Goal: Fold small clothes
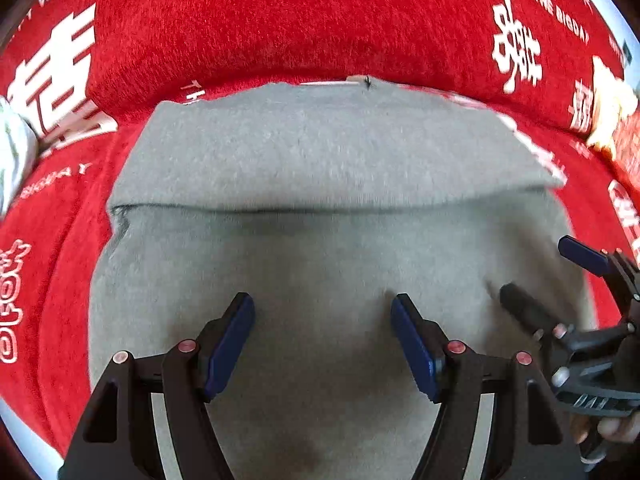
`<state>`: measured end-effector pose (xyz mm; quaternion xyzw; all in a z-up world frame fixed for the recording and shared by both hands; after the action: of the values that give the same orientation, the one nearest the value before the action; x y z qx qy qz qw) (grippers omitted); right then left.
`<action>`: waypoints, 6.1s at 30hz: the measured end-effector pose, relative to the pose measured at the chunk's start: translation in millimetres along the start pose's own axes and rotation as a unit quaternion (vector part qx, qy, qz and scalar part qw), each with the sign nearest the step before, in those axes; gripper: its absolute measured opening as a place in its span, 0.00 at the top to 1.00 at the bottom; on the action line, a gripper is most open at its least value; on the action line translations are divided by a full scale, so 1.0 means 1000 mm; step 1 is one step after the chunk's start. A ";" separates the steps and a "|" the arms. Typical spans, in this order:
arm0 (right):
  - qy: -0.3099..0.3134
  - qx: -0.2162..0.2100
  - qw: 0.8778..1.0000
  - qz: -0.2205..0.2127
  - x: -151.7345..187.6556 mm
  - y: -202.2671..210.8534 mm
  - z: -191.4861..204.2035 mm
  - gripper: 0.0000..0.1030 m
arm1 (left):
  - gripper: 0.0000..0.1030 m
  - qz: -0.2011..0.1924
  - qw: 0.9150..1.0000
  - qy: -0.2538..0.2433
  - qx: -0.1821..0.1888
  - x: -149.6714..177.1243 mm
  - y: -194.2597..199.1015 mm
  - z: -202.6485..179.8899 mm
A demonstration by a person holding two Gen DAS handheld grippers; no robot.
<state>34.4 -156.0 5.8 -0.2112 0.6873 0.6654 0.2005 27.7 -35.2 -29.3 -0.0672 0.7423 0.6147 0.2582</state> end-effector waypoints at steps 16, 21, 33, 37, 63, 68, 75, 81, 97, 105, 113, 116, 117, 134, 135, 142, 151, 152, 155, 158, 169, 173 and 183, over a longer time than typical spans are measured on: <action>0.041 0.016 0.999 -0.025 0.096 0.055 0.019 0.01 | 0.17 -0.018 0.999 -0.033 -0.010 0.109 0.050 -0.017; 0.044 0.015 0.999 -0.002 0.118 0.067 0.015 0.00 | 0.17 -0.027 0.999 -0.001 -0.034 0.130 0.072 0.010; 0.003 0.014 0.999 0.039 0.143 0.068 -0.003 0.06 | 0.24 0.016 0.988 0.153 0.000 0.171 0.066 0.080; 0.020 -0.002 1.000 0.011 0.138 0.078 0.005 0.65 | 0.89 -0.003 0.991 0.135 0.026 0.166 0.077 0.067; -0.143 -0.119 0.982 -0.032 0.037 0.048 -0.061 0.28 | 0.01 -0.049 0.970 0.183 0.155 0.057 0.064 0.108; -0.133 -0.125 0.983 -0.024 0.071 0.064 -0.058 0.27 | 0.01 -0.053 0.971 0.180 0.149 0.087 0.070 0.108; -0.098 -0.129 0.986 -0.033 0.081 0.058 -0.040 0.34 | 0.05 -0.028 0.982 0.116 0.144 0.075 0.040 0.050; -0.068 -0.151 0.986 -0.023 0.078 0.053 -0.025 0.86 | 0.89 -0.012 0.987 0.085 0.139 0.072 0.043 0.037; -0.137 -0.212 0.962 -0.102 -0.008 0.104 -0.043 0.87 | 0.89 -0.136 0.977 0.104 0.125 -0.010 0.115 0.059; -0.149 -0.188 0.968 -0.080 -0.024 0.083 -0.049 0.87 | 0.89 -0.115 0.981 0.119 0.103 -0.025 0.087 0.063; -0.154 -0.163 0.973 -0.060 -0.036 0.059 -0.051 0.87 | 0.89 -0.095 0.986 0.115 0.069 -0.037 0.067 0.063; -0.159 -0.159 0.973 -0.055 -0.040 0.053 -0.053 0.87 | 0.89 -0.091 0.988 0.112 0.064 -0.041 0.063 0.063; -0.159 -0.158 0.973 -0.053 -0.041 0.051 -0.053 0.87 | 0.89 -0.090 0.988 0.111 0.063 -0.042 0.062 0.063; -0.148 -0.133 0.979 -0.034 -0.065 0.028 -0.054 0.87 | 0.89 -0.073 0.988 0.119 0.063 -0.065 0.045 0.071; -0.148 -0.133 0.980 -0.033 -0.066 0.027 -0.054 0.87 | 0.89 -0.072 0.988 0.119 0.062 -0.066 0.043 0.071; -0.150 -0.127 0.980 -0.020 -0.075 0.012 -0.055 0.87 | 0.89 -0.061 0.989 0.123 0.058 -0.080 0.031 0.074; -0.162 -0.128 0.978 -0.011 -0.082 -0.001 -0.062 0.87 | 0.89 -0.059 0.989 0.124 0.057 -0.094 0.023 0.077; -0.162 -0.127 0.979 -0.010 -0.083 -0.002 -0.062 0.87 | 0.89 -0.059 0.989 0.125 0.056 -0.095 0.022 0.077; -0.159 -0.127 0.979 -0.010 -0.086 -0.005 -0.063 0.87 | 0.89 -0.057 0.989 0.125 0.054 -0.097 0.019 0.078; -0.159 -0.126 0.979 -0.010 -0.087 -0.006 -0.063 0.87 | 0.89 -0.058 0.989 0.124 0.052 -0.099 0.018 0.078; -0.156 -0.122 0.980 -0.010 -0.102 -0.015 -0.067 0.87 | 0.89 -0.059 0.990 0.119 0.050 -0.112 0.013 0.079; -0.153 -0.122 0.981 -0.008 -0.107 -0.018 -0.068 0.87 | 0.89 -0.057 0.990 0.116 0.048 -0.118 0.009 0.080; -0.153 -0.120 0.981 -0.003 -0.119 -0.033 -0.072 0.87 | 0.89 -0.049 0.992 0.110 0.045 -0.134 -0.004 0.082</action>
<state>152.2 -225.7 47.1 -0.1317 0.5631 0.7667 0.2789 168.6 12.7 20.3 -0.1596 0.7886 0.5563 0.2076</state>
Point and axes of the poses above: each gripper's, at about its wrist camera, not at the fingertips, and y roughly against the way its jaws point, z to its left, x to its underside, the point moved 7 cm from there along -y, roughly the way its jaws point, and after that the axes turned 5 degrees about x, right-handed, at the moved point
